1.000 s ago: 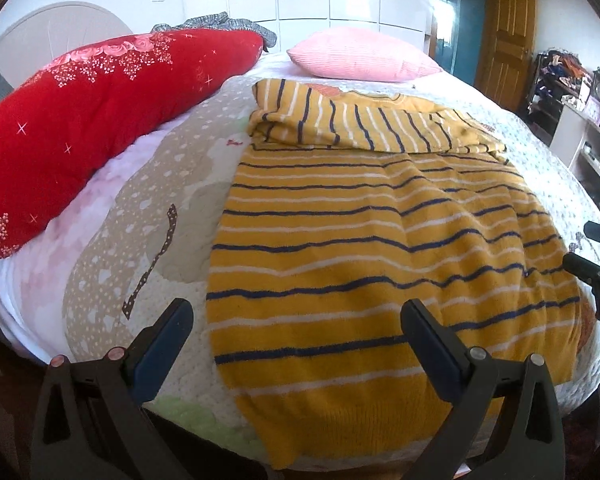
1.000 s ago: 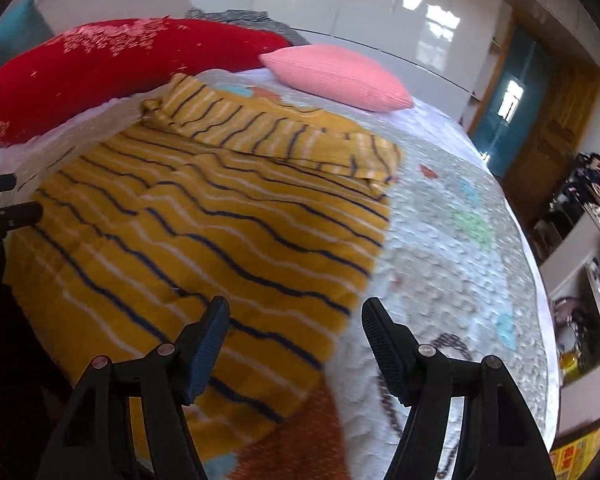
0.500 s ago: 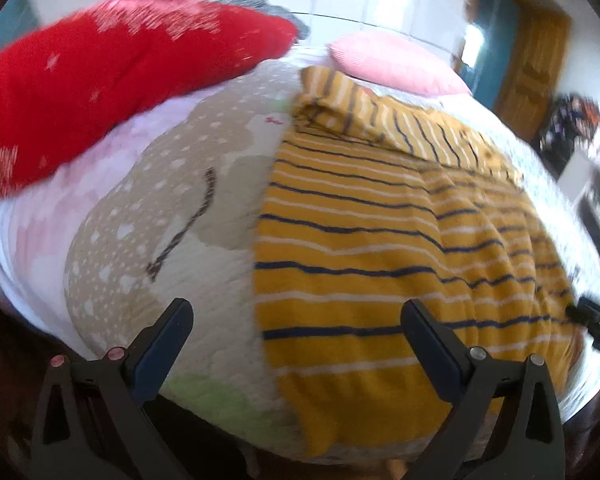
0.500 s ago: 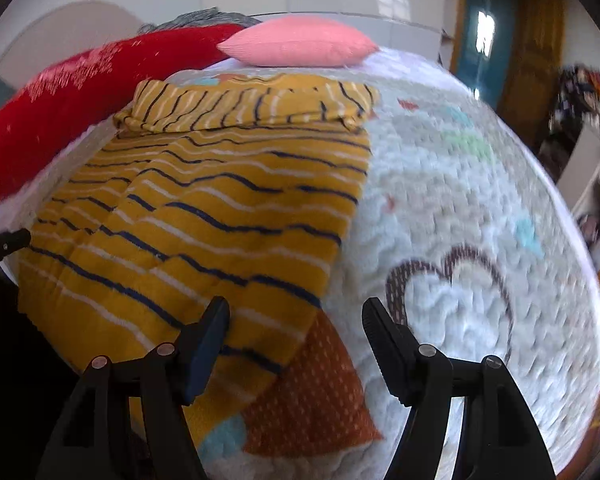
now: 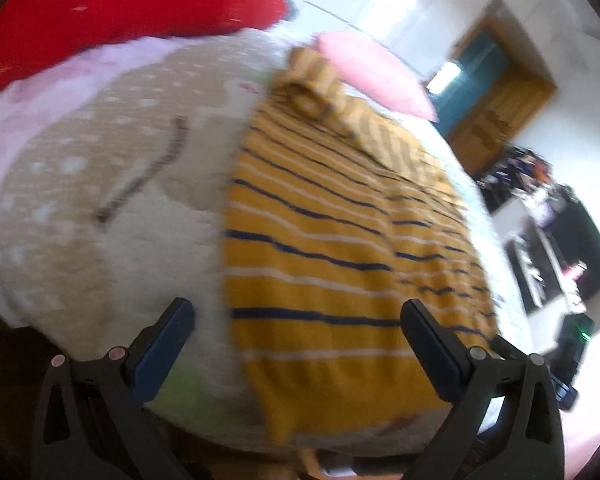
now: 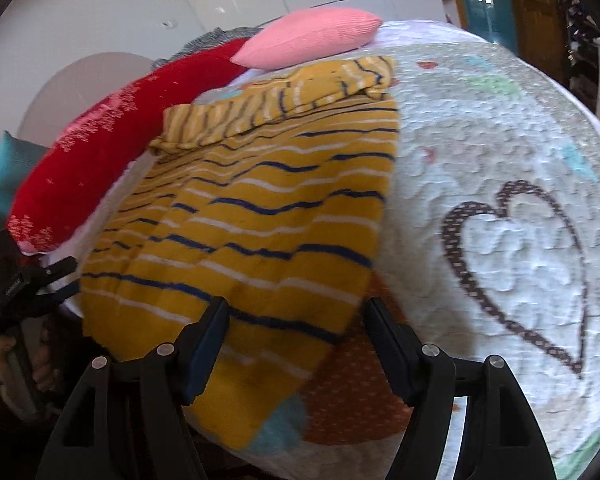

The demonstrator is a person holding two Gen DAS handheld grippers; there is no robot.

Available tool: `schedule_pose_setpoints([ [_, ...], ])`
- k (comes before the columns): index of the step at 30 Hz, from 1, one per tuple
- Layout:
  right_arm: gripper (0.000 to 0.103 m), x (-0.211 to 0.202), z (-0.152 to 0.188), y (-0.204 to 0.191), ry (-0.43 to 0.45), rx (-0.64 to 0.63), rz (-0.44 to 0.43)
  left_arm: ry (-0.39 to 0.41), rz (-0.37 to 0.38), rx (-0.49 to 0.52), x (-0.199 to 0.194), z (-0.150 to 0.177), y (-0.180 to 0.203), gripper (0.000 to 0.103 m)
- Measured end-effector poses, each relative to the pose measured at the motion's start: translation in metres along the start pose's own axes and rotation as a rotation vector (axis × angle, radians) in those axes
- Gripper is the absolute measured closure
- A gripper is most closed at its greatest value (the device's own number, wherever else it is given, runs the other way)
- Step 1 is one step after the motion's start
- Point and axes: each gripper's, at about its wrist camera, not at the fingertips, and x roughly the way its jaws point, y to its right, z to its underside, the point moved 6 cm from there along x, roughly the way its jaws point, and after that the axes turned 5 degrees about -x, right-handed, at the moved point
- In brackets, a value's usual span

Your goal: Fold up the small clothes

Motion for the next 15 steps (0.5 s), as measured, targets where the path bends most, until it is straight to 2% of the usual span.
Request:
schedule_pose_setpoints([
  [1,0.028,0.001,0.001,-0.002,0.007,0.014,-0.028,-0.015,0.035,0.011,0.002,0.003,0.007,0.006],
  [5,0.028,0.002,0.001,0.0,0.046,0.096,-0.13,-0.039,0.086,0.036,0.009,0.013,0.022,0.008],
  [10,0.028,-0.002,0.005,0.002,0.081,0.196,-0.289,-0.037,0.156,-0.007,0.01,0.016,0.023,0.008],
  [13,0.033,-0.004,0.009,0.003,0.094,0.245,-0.353,-0.053,0.203,-0.043,0.008,0.018,0.02,0.008],
  [15,0.04,-0.003,0.012,0.0,0.087,0.273,-0.404,-0.071,0.232,-0.073,0.008,0.018,0.019,0.02],
])
